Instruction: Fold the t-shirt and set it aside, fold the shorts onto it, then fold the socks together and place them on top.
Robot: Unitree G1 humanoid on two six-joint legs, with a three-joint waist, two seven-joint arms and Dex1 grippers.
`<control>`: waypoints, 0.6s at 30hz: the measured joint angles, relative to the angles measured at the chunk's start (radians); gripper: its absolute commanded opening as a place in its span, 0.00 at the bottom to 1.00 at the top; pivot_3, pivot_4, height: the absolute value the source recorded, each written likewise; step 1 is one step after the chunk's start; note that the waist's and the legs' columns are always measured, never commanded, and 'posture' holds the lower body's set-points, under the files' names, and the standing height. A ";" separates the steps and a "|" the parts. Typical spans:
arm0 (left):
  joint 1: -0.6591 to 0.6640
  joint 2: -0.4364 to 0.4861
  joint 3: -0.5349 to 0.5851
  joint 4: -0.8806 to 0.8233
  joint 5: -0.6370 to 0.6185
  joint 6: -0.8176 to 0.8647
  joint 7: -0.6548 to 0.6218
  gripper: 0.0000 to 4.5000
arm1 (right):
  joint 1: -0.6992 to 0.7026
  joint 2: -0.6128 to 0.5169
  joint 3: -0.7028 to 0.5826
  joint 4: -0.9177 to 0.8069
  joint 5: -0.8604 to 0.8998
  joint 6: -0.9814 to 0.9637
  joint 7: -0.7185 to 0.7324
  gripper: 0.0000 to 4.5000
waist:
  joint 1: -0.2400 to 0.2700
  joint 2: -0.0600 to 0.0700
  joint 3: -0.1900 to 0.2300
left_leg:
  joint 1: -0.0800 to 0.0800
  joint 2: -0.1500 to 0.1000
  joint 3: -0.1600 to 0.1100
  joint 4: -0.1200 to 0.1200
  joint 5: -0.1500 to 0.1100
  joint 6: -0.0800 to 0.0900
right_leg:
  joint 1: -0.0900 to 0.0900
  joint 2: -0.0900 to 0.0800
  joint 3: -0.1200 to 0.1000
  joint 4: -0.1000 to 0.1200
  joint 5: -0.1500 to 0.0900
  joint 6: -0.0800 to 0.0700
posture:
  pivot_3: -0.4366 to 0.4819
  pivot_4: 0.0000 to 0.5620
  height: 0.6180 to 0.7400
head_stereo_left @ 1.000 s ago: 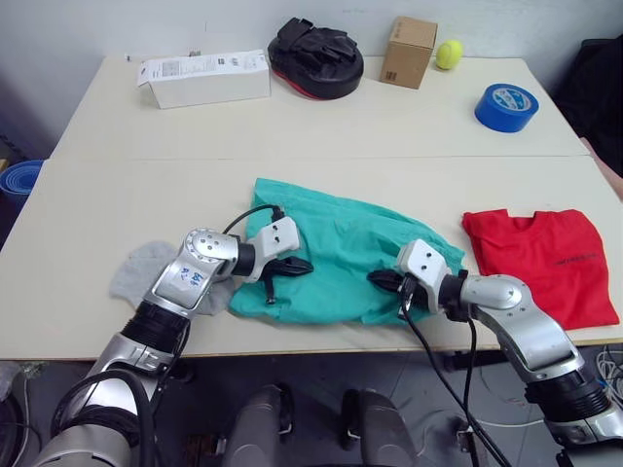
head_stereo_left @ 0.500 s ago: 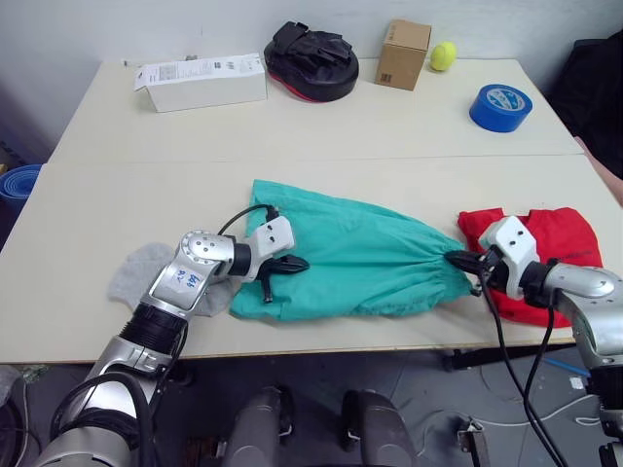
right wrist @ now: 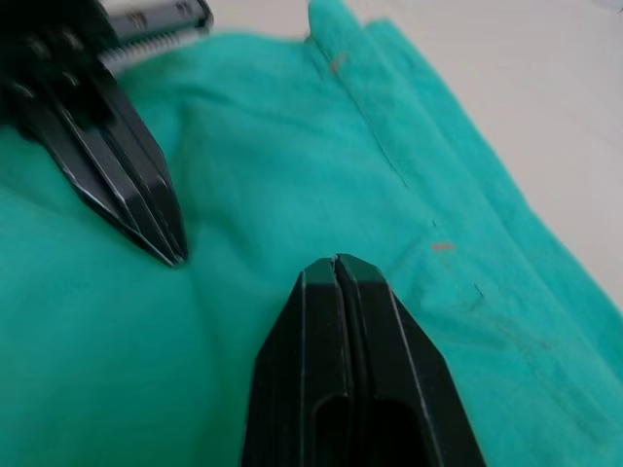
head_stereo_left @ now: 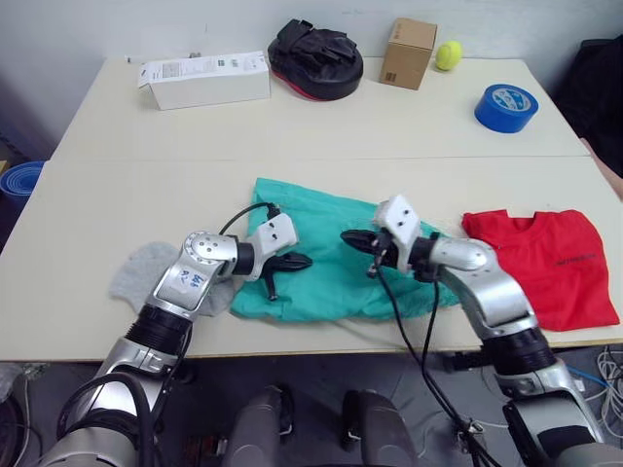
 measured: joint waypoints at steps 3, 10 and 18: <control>-0.001 0.000 0.002 0.000 0.006 0.001 0.001 0.00 | -0.034 0.035 0.010 0.096 -0.058 -0.018 -0.052 0.01 | -0.003 0.000 0.000 | 0.000 0.000 0.000 0.000 0.001 -0.001 | 0.000 0.000 0.000 0.001 0.000 0.000 | 0.48 0.27 1.00; 0.000 0.000 0.003 -0.002 0.008 0.000 0.001 0.00 | -0.065 -0.020 -0.103 0.210 -0.076 -0.011 -0.116 0.01 | -0.001 0.000 0.000 | 0.000 0.000 0.000 -0.001 0.001 -0.001 | 0.000 0.000 0.000 0.001 0.000 0.000 | 0.48 0.27 1.00; 0.003 -0.011 0.011 0.002 0.010 -0.004 0.008 0.00 | -0.032 -0.097 -0.296 0.201 -0.002 0.001 -0.127 0.01 | -0.016 0.000 0.000 | 0.000 0.001 0.000 -0.003 0.001 -0.001 | 0.000 0.001 0.000 0.001 0.000 0.000 | 0.48 0.27 1.00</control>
